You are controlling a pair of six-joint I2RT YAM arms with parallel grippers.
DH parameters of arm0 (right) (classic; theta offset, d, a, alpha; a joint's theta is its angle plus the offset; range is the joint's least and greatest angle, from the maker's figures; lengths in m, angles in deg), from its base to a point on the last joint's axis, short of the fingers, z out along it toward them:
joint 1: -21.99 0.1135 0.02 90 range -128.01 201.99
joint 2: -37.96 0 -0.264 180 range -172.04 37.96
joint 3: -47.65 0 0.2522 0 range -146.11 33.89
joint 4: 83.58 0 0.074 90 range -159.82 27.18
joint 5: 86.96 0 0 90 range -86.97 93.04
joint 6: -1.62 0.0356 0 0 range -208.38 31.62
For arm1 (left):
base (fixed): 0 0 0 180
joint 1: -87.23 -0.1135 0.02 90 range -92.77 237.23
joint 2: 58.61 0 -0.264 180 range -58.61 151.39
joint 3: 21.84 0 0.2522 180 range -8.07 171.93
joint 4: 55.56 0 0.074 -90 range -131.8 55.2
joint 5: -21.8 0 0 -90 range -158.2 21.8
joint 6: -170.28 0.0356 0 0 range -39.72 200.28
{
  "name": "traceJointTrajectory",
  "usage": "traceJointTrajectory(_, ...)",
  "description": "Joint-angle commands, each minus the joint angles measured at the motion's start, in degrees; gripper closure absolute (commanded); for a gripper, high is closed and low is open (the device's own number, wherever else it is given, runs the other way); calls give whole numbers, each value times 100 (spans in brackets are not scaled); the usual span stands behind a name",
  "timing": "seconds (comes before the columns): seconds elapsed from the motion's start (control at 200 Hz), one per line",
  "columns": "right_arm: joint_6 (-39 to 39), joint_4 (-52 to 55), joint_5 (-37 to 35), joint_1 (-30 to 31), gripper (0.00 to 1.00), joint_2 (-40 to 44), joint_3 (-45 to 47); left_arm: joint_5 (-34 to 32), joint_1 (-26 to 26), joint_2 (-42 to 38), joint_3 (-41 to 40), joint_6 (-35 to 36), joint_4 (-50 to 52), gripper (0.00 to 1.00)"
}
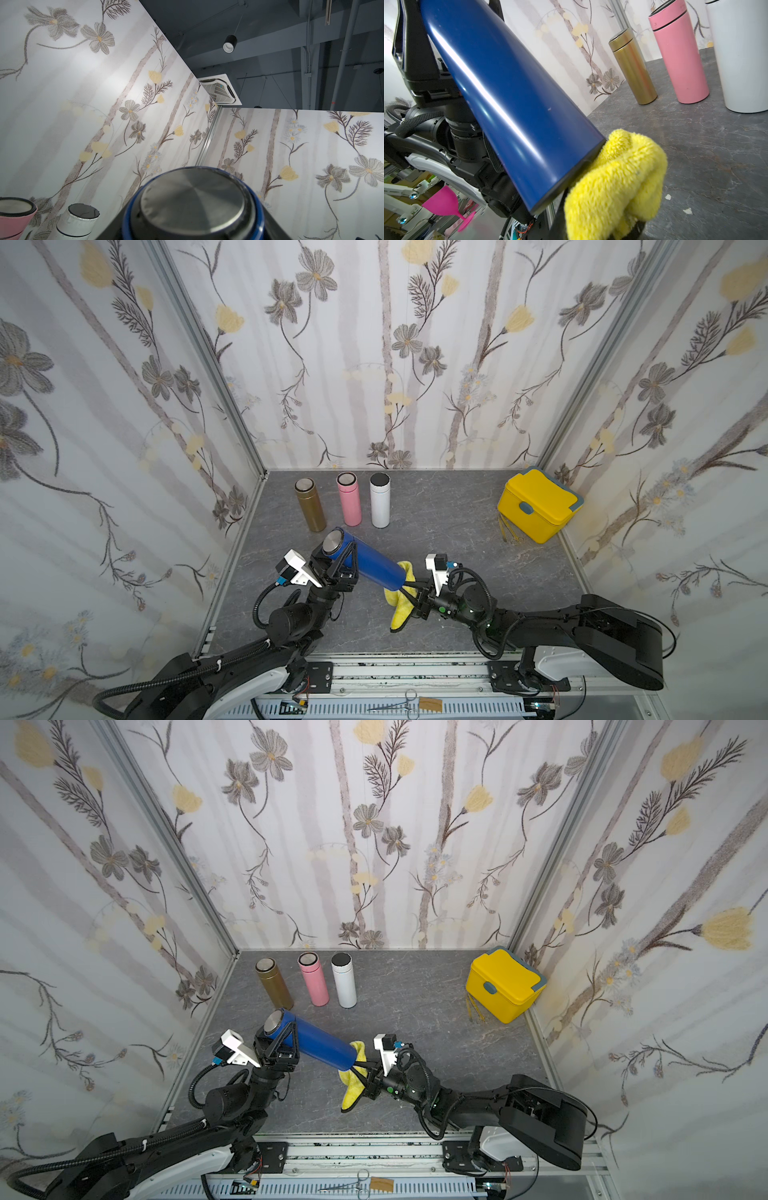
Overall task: Wipe the surface of the thermos
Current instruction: Wipe the dirt from the surface of the thermos.
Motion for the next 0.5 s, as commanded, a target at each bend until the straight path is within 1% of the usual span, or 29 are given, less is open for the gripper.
traceJointTrajectory(0.0,-191,-478,216,232,100,-79,-249,165,8,-2,73,-227,-126,100)
traceJointTrajectory(0.065,-196,-598,290,252,100,-56,-241,173,14,-6,78,-258,-125,100)
traceJointTrajectory(0.115,-168,-803,212,210,100,14,-97,192,11,-12,80,-279,-125,100)
traceJointTrajectory(0.225,88,-1061,223,-149,100,266,262,222,14,-36,83,-300,-98,100)
traceJointTrajectory(0.28,56,-964,146,-189,100,356,320,218,9,-34,80,-298,-90,100)
traceJointTrajectory(0.38,-57,-375,130,-58,100,328,66,214,2,-3,106,-307,-79,100)
traceJointTrajectory(0.495,-233,-362,207,267,100,110,-209,250,11,24,122,-347,-72,100)
